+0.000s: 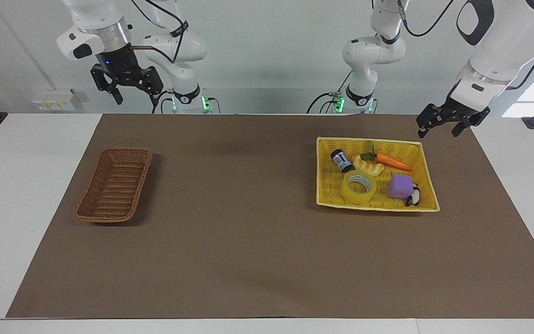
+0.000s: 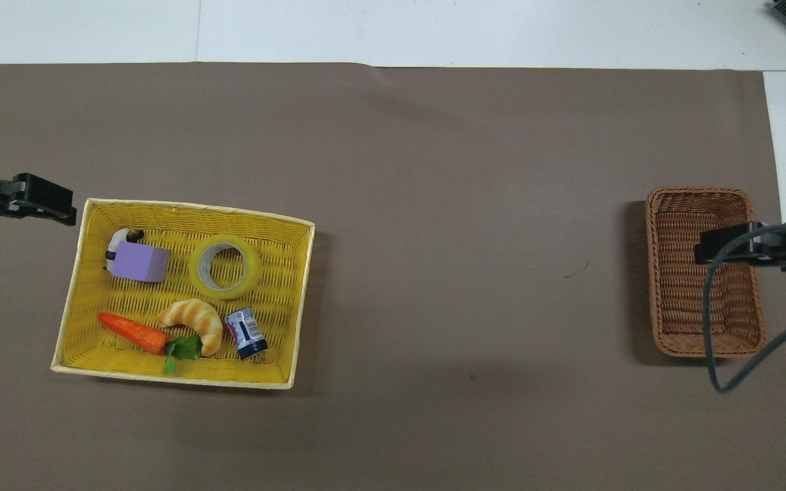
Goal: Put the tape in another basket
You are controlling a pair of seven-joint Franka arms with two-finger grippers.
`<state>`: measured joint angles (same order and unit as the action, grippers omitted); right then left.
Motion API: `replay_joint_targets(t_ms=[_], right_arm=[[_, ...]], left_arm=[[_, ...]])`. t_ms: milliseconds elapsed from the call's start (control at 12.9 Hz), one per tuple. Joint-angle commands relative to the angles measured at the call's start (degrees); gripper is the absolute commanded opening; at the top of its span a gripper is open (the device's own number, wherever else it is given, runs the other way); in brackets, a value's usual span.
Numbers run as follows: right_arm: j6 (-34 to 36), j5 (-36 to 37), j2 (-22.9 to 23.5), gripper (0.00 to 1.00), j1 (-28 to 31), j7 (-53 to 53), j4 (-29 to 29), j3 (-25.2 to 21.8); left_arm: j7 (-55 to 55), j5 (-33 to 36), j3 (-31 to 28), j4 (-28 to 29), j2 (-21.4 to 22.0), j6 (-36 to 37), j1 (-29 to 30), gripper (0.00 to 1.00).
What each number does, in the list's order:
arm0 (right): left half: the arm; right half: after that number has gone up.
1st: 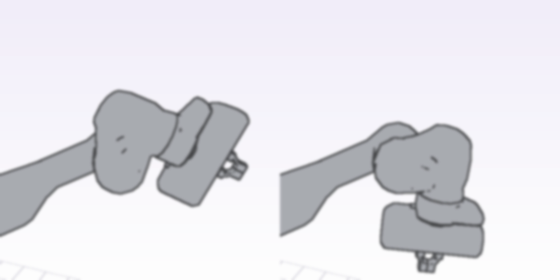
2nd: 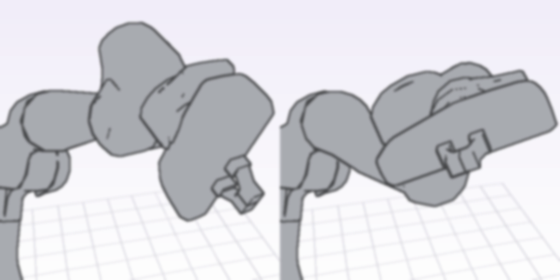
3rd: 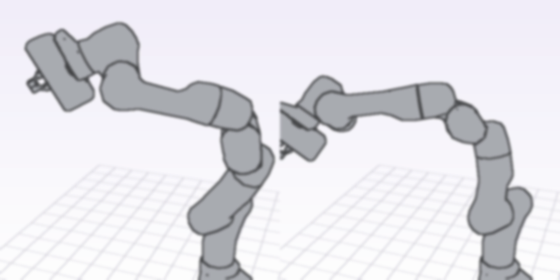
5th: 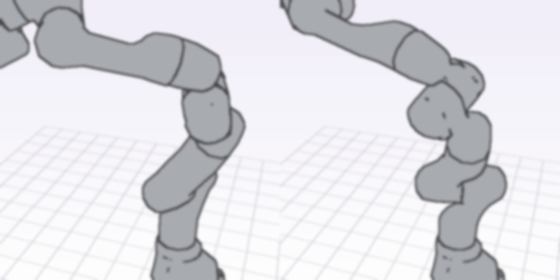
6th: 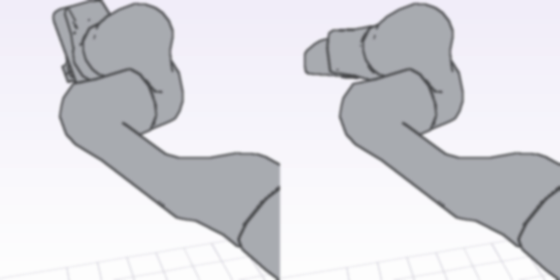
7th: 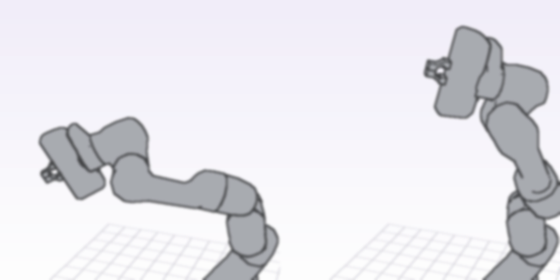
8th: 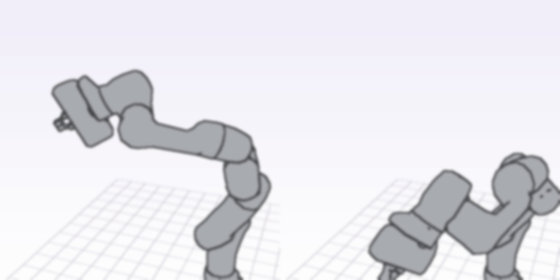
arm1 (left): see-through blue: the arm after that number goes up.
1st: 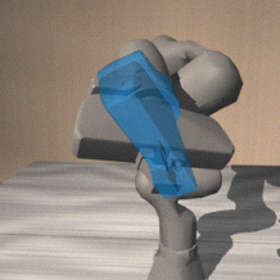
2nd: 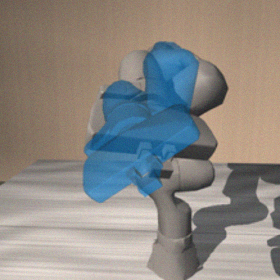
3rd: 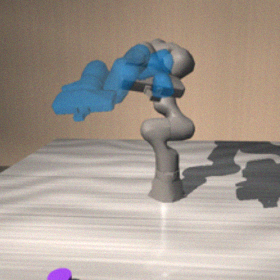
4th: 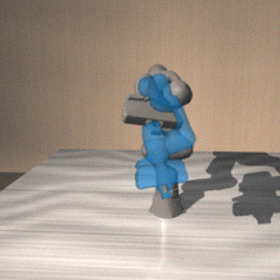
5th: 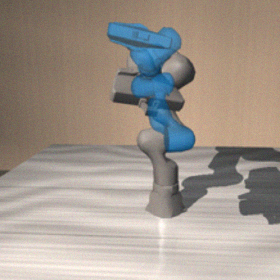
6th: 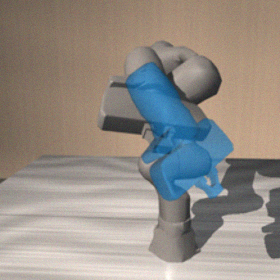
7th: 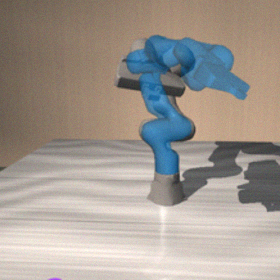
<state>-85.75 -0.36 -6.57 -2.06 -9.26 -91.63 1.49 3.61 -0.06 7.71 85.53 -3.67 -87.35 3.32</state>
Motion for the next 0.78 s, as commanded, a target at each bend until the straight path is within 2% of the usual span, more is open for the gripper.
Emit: replay_joint_targets(t_ms=[0, 698], right_arm=[[-0.56, -0.87, -1.60, 1.00, 0.38, 0.65, -1.97, 0.18], [-0.56, -0.87, -1.60, 1.00, 0.39, 0.65, -1.97, 0.09]], left_arm=[[-1.32, -0.91, -0.06, -0.63, -0.28, -0.02, 0.90, 1.00], [-1.06, -1.00, -0.06, 1.65, 0.85, -0.45, 1.07, 1.00]])
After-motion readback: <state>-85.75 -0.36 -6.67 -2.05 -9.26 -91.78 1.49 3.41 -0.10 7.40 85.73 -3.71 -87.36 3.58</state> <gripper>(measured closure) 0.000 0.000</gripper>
